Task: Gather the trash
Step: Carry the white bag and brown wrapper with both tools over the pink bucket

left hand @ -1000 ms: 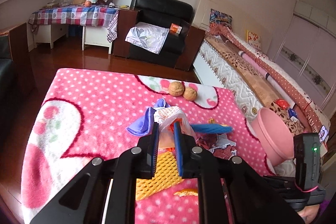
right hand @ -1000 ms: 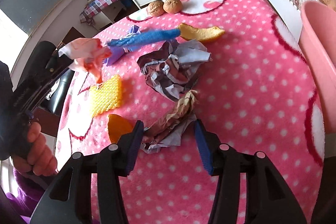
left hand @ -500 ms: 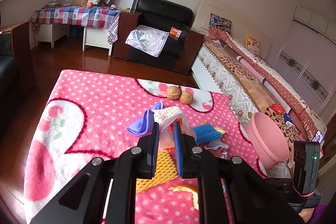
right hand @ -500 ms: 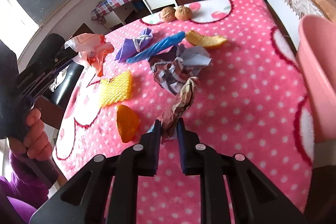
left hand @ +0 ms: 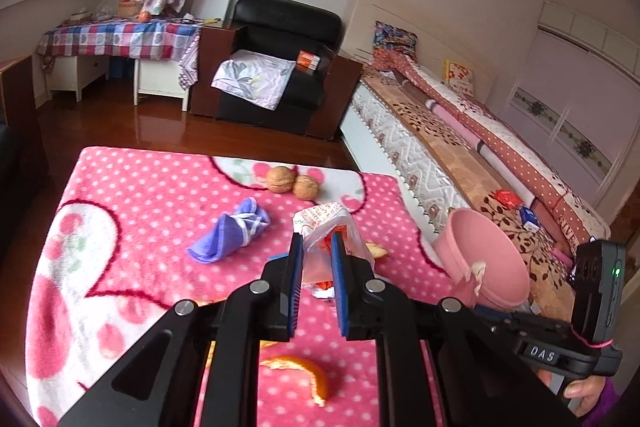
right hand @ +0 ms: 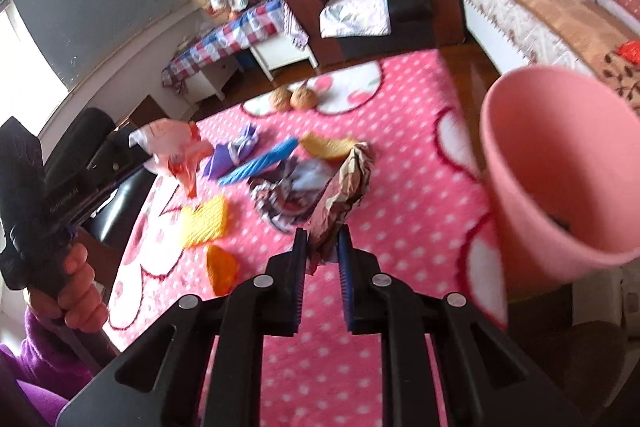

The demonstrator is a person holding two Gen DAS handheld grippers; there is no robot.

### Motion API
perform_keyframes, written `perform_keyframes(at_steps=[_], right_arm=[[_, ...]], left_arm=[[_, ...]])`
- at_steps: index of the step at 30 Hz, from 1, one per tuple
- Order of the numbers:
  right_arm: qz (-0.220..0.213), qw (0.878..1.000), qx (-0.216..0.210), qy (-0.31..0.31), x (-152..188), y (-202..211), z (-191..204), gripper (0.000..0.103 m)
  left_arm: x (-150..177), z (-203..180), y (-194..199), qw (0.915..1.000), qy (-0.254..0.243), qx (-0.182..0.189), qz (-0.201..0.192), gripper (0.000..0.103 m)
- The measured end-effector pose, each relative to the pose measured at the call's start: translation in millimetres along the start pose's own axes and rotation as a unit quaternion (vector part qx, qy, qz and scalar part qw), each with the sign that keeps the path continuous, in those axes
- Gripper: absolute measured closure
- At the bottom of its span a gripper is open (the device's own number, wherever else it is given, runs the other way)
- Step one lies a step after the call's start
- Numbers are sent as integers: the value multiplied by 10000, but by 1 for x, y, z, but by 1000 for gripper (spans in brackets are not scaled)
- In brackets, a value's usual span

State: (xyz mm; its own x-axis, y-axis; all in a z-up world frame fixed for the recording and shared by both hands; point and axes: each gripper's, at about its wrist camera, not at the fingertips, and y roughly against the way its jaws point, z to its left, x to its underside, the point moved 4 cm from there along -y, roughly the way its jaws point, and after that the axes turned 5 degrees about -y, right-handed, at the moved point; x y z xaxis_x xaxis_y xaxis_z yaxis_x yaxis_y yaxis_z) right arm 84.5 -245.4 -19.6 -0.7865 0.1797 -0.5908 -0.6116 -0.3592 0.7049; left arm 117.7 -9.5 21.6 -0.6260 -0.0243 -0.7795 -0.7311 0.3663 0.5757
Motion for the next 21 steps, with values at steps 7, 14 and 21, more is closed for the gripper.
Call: perform_keyframes(at_steps=[7,14,21], right_arm=[[-379,9981,474,36,-10,17,-22,87],[-701,9935,880,-137,-18,36,-55,87],[-902,9891,1107,-360,-24,47,-85,87]], left_arm=[[-3,-32,-17,9993,-219,243,168,90],[-3,-63,-35,9977,-370,462,319,90],[-7,-95,-51,9951,-616,658,407,90]])
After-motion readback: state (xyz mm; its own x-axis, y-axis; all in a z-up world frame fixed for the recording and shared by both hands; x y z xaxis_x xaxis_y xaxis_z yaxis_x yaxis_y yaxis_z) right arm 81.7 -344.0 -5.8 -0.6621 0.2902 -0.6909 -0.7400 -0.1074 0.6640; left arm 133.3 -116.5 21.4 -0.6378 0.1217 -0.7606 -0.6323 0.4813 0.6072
